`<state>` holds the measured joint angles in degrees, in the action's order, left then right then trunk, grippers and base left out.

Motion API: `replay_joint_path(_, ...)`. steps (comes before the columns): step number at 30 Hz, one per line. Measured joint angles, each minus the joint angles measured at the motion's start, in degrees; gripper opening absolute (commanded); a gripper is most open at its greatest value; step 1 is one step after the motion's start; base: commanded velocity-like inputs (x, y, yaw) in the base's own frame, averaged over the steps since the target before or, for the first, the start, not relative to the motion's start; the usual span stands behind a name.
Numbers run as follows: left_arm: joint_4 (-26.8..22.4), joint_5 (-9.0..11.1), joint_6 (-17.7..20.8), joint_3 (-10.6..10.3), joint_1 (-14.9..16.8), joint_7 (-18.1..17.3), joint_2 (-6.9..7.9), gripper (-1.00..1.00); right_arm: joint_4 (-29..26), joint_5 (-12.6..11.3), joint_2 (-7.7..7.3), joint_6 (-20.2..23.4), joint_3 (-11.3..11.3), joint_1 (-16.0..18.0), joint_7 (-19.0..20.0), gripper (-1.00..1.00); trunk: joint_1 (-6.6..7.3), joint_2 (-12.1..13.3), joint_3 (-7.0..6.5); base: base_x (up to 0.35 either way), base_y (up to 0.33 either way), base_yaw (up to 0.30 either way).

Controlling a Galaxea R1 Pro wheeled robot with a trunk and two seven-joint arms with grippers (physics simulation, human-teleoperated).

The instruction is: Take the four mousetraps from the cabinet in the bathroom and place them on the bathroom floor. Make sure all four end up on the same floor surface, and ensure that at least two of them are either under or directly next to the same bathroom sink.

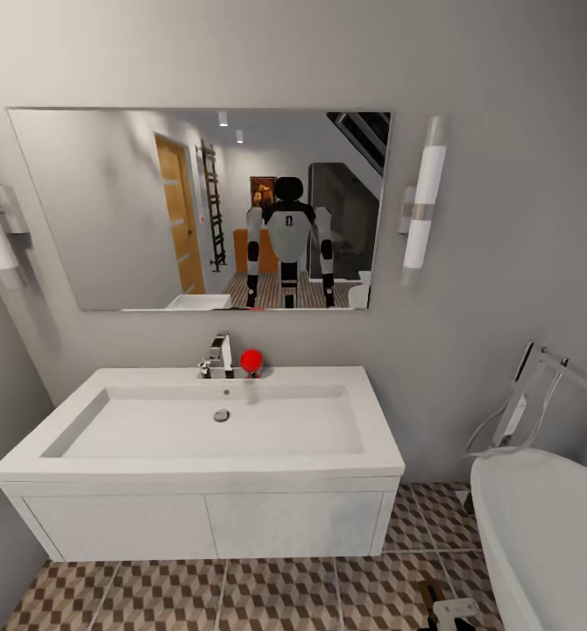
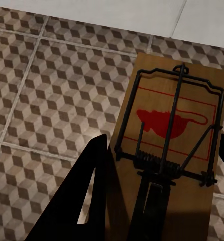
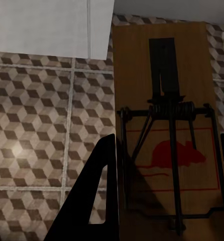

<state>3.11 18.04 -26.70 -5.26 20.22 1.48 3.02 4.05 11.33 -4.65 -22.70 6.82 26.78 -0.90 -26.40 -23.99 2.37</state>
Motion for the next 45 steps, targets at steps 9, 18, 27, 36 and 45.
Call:
replay_joint_path(9,0.01,0.01,-0.02,0.04,0.00,0.00,0.06,-1.00,-0.01,0.15,0.02,0.07,0.00,0.00,0.04,-1.00,0.03,-0.01,0.00,0.181,0.122,0.000)
replay_joint_path(18,0.00,-0.01,-0.08,0.04,-0.01,0.00,0.07,-1.00,0.00,0.16,0.02,0.06,0.00,0.00,0.08,-1.00,0.00,0.00,0.00,0.076,0.063,0.000)
replay_joint_path(27,0.00,0.00,-0.10,0.04,-0.01,0.00,0.07,-1.00,0.00,0.11,0.01,0.07,-0.05,0.00,0.08,-1.00,0.00,0.00,0.00,0.002,0.032,0.000)
replay_joint_path(36,-0.02,-0.04,-0.07,-0.02,0.00,-0.18,-0.08,-1.00,0.00,0.09,0.02,0.06,-0.08,0.00,0.08,-1.00,0.00,0.00,0.00,0.000,0.089,0.000)
replay_joint_path(45,-0.23,0.22,0.14,0.12,-0.02,-0.28,-0.03,-1.00,0.00,0.09,0.02,0.06,-0.07,0.00,0.08,-1.00,0.00,0.00,0.00,0.000,0.002,0.000)
